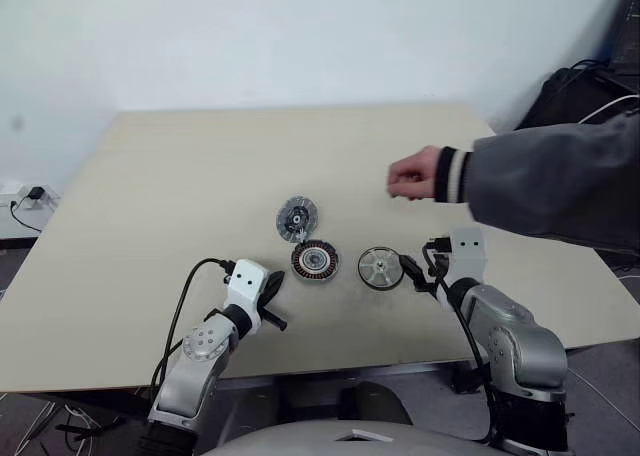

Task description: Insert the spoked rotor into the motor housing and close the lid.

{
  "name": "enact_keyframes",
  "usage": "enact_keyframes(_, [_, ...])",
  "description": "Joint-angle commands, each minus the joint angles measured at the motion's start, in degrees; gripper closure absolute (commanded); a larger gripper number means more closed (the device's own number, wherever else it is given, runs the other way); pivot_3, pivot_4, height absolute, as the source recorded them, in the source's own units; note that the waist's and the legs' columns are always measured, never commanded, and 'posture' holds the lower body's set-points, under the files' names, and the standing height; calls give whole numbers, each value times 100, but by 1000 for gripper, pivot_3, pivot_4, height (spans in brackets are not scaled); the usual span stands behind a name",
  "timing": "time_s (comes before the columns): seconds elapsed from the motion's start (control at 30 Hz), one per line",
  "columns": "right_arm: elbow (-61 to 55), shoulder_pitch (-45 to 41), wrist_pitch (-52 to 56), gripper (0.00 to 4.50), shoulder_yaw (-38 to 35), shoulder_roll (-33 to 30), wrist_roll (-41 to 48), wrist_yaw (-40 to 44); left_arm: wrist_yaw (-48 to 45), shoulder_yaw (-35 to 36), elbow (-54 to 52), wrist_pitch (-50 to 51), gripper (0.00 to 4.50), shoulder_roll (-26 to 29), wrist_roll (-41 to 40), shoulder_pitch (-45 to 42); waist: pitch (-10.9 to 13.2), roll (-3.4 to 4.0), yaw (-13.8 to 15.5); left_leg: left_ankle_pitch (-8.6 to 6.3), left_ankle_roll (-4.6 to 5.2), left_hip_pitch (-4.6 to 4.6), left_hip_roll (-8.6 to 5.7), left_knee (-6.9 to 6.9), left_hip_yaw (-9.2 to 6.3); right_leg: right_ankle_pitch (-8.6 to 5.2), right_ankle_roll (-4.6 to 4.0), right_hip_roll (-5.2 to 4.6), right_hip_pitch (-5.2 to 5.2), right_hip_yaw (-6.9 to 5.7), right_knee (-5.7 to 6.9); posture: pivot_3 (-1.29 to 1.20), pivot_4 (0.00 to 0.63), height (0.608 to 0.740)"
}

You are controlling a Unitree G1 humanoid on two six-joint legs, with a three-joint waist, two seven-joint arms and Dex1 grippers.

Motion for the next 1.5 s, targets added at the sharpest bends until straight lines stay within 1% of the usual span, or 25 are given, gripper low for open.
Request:
enact_keyframes(0.03, [-298, -2, -12, 688, -45, 1, 116, -102, -49, -19, -124, -22, 4500, 10, -7, -113, 1, 2, 0, 2, -3, 0, 0, 0, 0, 0, 0, 0, 0, 0, 0, 0, 0, 740])
enact_keyframes(0.43, [-192, -40, -29, 688, 74, -54, 208, -247, -44, -7, -150, -22, 4500, 2, 6, -103, 1, 2, 1, 4, -5, 0, 0, 0, 0, 0, 0, 0, 1, 1, -2, 0, 0, 740])
enact_keyframes(1.5, [-7, -132, -104, 688, 239, -165, 270, -263, -26, 70, -164, -35, 4500, 44, -2, -125, 1, 2, 6, 5, -6, 0, -1, 1, 0, 1, 1, 1, 3, 1, -2, 0, 0, 740])
